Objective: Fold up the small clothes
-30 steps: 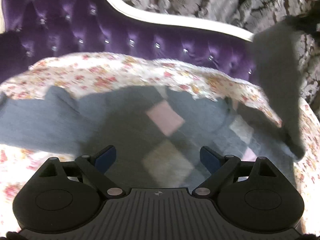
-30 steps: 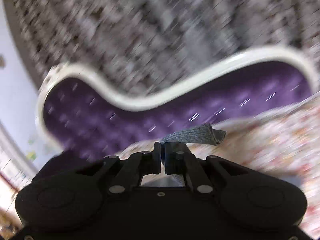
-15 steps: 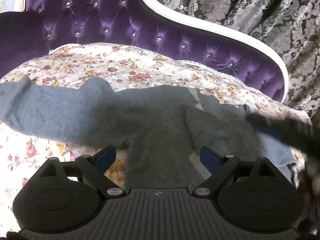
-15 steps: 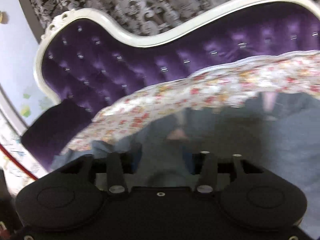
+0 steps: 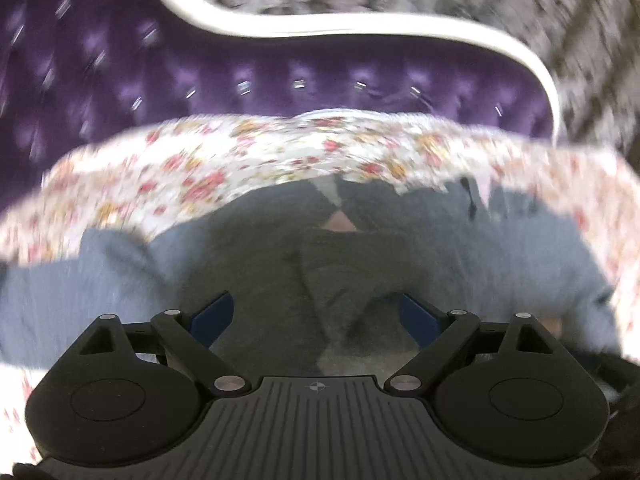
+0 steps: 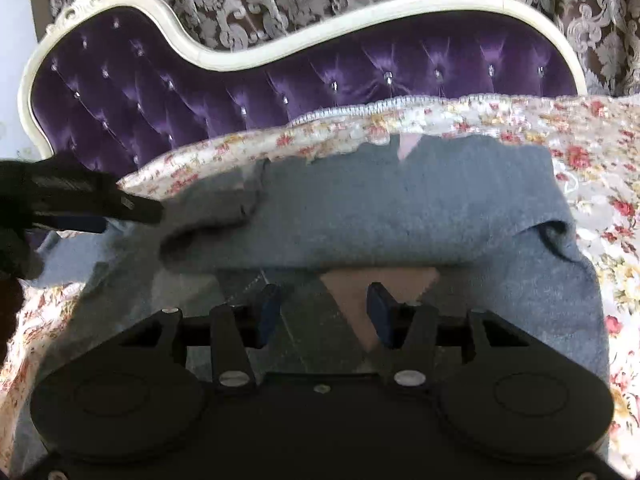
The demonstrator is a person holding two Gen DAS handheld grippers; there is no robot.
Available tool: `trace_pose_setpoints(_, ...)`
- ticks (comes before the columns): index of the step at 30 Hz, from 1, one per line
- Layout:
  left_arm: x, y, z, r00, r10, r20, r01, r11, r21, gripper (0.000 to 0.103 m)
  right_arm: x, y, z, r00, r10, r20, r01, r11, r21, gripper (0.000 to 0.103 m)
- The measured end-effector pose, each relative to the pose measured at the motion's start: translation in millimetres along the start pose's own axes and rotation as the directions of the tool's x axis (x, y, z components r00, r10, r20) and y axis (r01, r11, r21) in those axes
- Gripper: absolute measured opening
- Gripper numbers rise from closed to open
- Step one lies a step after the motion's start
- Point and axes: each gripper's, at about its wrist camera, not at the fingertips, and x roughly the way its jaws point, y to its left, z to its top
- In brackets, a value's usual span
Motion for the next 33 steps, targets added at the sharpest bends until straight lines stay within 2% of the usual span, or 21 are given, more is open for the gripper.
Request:
trace_pose_setpoints(3, 10.3, -23.6, -3.6, 0.999, 0.037, 0.006, -0.037, 0.993, 0.11, 0.09, 1.3, 1.6, 0.3, 1.0, -0.001, -0.002, 0.001, 1.0, -0.005, 0.058)
trace_pose_setpoints(6, 22.6, -35.8, -4.4, 0.996, 0.088, 0.017, -0.09, 0.98, 0.179, 0.088, 1.3, 1.4, -1.9, 1.0, 0.006, 0.003, -0.006, 1.0, -0.007, 0.059)
trace_pose_setpoints(9, 33.7, -34.8, -0.4, 0.989, 0.145, 0.027, -0.148, 0.971, 0.19, 0.079, 2.3, -0.4, -2.0, 1.0, 0.013, 0.002, -0.013, 1.0, 0.003, 0.059)
trace_pose_setpoints(11, 37.3, -24.5, 3.1, 0.985, 0.169, 0.031, -0.172, 0.974, 0.144, 0.068, 2.5, -2.3, -2.4, 1.0, 0.019, 0.003, -0.019, 1.0, 0.012, 0.059)
trace_pose_setpoints(16, 40.2, 5.4, 14.7, 0.994, 0.112, -0.001, -0.112, 0.994, 0.004, 0.059, 3.1, -0.8, -3.6, 1.0, 0.02, 0.006, -0.02, 1.0, 0.003, 0.061)
trace_pose_setpoints(18, 41.2, 9.9, 16.4, 0.998, 0.065, -0.014, -0.065, 0.998, -0.02, 0.052, 3.0, 0.3, -4.1, 1.0, 0.021, 0.005, -0.021, 1.0, -0.004, 0.062)
trace_pose_setpoints(21, 42.8, 11.4, 16.0, 1.0, 0.002, -0.031, -0.003, 0.999, -0.043, 0.052, 2.6, 0.0, -4.0, 1.0, 0.023, 0.005, -0.023, 1.0, -0.003, 0.062)
trace_pose_setpoints(23, 42.0, 3.8, 14.3, 1.0, -0.005, -0.012, 0.005, 1.0, -0.004, 0.052, 2.1, -1.2, -3.9, 1.0, 0.028, 0.006, -0.028, 1.0, 0.005, 0.062)
trace_pose_setpoints(26, 34.9, -17.4, 11.9, 0.999, 0.031, 0.037, -0.035, 0.993, 0.116, 0.052, 2.3, -2.0, -3.7, 0.999, 0.032, 0.007, -0.032, 0.999, 0.011, 0.062)
trace_pose_setpoints(30, 34.4, -44.2, 9.7, 0.995, 0.072, 0.07, -0.088, 0.961, 0.263, 0.051, 2.4, -2.1, -3.6, 0.999, 0.032, 0.007, -0.032, 0.999, 0.011, 0.062)
trace_pose_setpoints(32, 40.1, -54.5, 8.1, 0.995, 0.081, 0.05, -0.093, 0.942, 0.324, 0.043, 2.4, -2.2, -3.6, 0.999, 0.032, 0.007, -0.032, 0.999, 0.012, 0.062)
trace_pose_setpoints(33, 43.9, -57.4, 7.8, 0.996, 0.086, 0.035, -0.093, 0.934, 0.344, 0.042, 2.3, -2.4, -3.7, 0.999, 0.033, 0.007, -0.033, 0.999, 0.014, 0.062)
